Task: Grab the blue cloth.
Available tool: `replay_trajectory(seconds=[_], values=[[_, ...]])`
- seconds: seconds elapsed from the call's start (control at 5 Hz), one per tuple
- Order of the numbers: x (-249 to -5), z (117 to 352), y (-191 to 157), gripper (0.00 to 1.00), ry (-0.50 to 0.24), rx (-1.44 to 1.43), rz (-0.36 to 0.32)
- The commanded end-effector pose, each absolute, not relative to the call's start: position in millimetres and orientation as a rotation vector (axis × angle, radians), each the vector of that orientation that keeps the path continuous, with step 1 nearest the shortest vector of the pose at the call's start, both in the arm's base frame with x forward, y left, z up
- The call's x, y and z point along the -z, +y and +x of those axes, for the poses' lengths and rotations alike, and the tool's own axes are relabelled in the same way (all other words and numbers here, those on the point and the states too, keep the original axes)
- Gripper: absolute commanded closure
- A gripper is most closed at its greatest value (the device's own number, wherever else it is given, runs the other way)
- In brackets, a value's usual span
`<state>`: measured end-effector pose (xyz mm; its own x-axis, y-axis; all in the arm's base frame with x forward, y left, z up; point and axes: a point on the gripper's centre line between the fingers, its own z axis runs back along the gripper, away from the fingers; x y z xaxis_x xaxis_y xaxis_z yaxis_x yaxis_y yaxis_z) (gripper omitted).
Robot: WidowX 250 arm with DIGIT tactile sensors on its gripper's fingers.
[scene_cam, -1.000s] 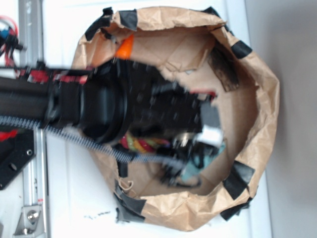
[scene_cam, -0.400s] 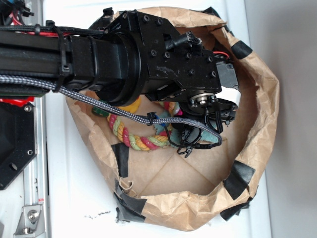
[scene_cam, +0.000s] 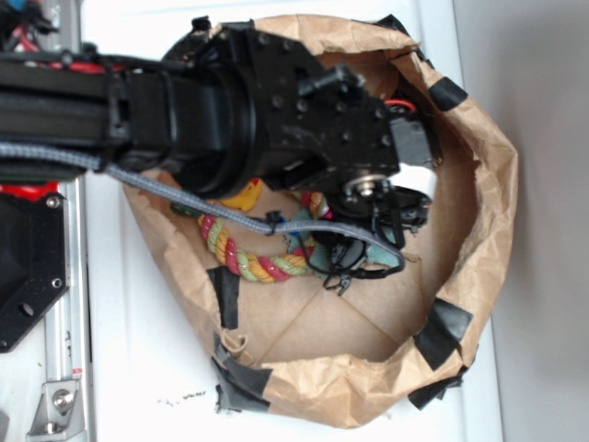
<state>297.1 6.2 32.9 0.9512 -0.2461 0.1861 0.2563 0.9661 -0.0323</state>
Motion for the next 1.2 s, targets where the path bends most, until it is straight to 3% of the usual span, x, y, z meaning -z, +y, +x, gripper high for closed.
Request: replay_trajectory(seconds=[0.0, 0.6, 0.8, 1.0], values=[[-58, 292, 9, 0.0, -0.208, 0.001, -0.135], [-16, 299, -14, 0.0, -0.118, 0.004, -0.147], [-12, 296, -17, 1.0, -0.122, 0.022, -0.111], [-26, 291, -14, 1.0, -0.139, 0.032, -0.149]])
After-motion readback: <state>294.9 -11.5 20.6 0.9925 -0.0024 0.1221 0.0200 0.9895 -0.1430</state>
